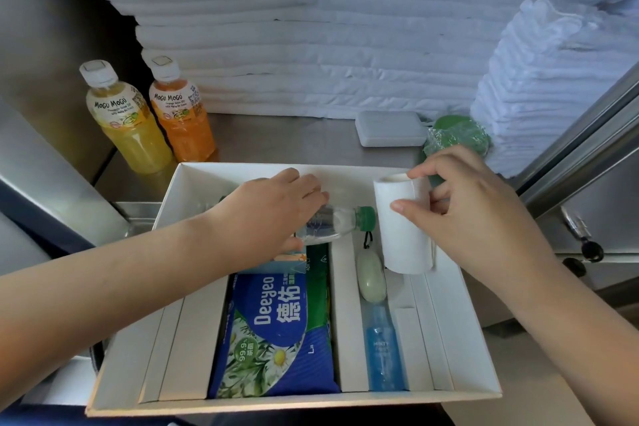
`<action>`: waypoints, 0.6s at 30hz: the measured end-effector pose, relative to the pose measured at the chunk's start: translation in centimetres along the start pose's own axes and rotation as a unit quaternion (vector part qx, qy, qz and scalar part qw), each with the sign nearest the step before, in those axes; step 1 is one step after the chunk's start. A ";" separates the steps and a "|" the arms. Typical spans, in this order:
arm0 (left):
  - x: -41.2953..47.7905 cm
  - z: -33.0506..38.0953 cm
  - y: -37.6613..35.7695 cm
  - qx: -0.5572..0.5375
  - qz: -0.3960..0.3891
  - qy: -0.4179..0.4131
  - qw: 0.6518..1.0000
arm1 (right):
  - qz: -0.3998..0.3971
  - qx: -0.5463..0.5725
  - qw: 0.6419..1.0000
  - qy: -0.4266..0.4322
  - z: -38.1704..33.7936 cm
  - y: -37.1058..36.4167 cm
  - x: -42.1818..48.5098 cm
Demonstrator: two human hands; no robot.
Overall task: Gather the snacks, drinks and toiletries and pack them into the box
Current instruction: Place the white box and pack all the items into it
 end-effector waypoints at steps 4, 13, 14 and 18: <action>-0.1 0.2 -0.3 0.017 0.001 -0.004 1.000 | 0.008 -0.069 0.997 0.020 -0.7 -0.5 -0.1; 0.3 0.8 -0.6 0.036 -0.008 -0.003 0.999 | 0.005 -0.192 0.980 0.057 -2.3 -1.3 0.8; 0.3 0.8 -0.5 0.036 -0.009 0.001 0.999 | -0.004 -0.209 0.976 0.059 -2.5 -1.5 0.9; 0.4 0.7 -0.7 0.050 -0.017 0.019 0.998 | -0.014 -0.248 0.967 0.055 -2.4 -1.6 1.1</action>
Point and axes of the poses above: each hand's wrist, its own x-axis towards the middle knuckle, its own y-axis out of the back of the hand, z = x × y, the point moved 4 cm from there along x, towards the middle knuckle, and after that the axes turned 4 degrees about -y, right-handed, at the moved point
